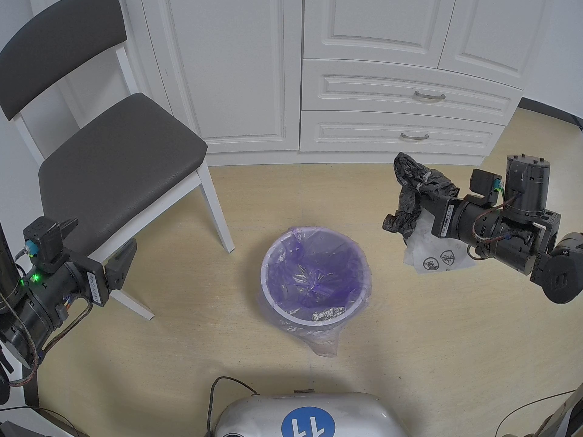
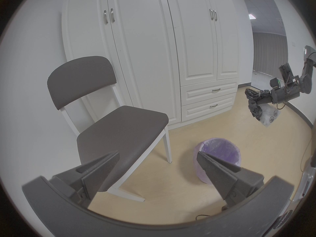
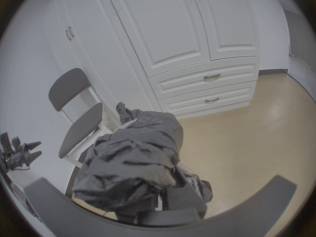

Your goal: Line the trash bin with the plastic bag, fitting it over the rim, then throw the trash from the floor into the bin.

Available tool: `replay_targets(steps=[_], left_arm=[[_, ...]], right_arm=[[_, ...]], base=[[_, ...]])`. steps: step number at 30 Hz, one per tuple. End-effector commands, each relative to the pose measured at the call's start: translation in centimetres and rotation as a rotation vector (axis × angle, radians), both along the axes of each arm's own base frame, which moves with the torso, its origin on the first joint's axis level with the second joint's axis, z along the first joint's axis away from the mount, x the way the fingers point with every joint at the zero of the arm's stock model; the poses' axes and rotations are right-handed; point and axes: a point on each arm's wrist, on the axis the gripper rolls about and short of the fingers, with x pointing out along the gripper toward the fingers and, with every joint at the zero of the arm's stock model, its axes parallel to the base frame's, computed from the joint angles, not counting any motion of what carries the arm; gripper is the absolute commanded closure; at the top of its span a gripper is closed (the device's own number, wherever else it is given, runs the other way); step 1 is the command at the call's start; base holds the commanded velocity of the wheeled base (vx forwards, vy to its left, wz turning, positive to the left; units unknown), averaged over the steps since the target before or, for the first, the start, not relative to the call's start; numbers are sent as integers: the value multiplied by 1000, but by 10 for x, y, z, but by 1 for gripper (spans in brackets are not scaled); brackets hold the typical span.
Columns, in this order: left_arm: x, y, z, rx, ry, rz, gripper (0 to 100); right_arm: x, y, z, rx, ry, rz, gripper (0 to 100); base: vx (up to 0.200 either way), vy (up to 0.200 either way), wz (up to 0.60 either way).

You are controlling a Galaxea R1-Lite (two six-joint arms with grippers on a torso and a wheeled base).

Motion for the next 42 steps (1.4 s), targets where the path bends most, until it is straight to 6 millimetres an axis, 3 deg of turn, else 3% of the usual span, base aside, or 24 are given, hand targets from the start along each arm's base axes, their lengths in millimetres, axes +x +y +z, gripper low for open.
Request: replay_targets(steps=[1, 15, 22, 26, 28, 31, 37, 42], left_arm=[[-3, 1, 0, -3, -5, -3, 0], [-3, 2, 0, -8, -4, -1, 0], [-5, 1, 1, -18, -12, -41, 0], [-4, 1, 2, -20, -12, -41, 0], [-4, 1, 2, -20, -12, -39, 0], [-3, 0, 0, -17, -2, -42, 0], [-1, -1, -2, -17, -1, -45, 0], [4, -3, -6, -17, 0, -45, 0]], right_arm=[[1, 2, -5, -5, 16, 8, 100], [-1, 33, -28, 24, -28, 99, 100], [13, 72, -78, 66, -60, 159, 100], [33, 94, -120, 122, -159, 134, 100], [37, 98, -128, 130, -172, 136, 100], [57, 113, -163, 128, -165, 139, 100], [93, 129, -189, 195, -200, 120, 100], [114, 141, -198, 243, -253, 125, 100]], base=[[0, 0, 0], [0, 0, 0], [0, 0, 0], [0, 0, 0], [0, 0, 0], [0, 0, 0], [0, 0, 0], [0, 0, 0]])
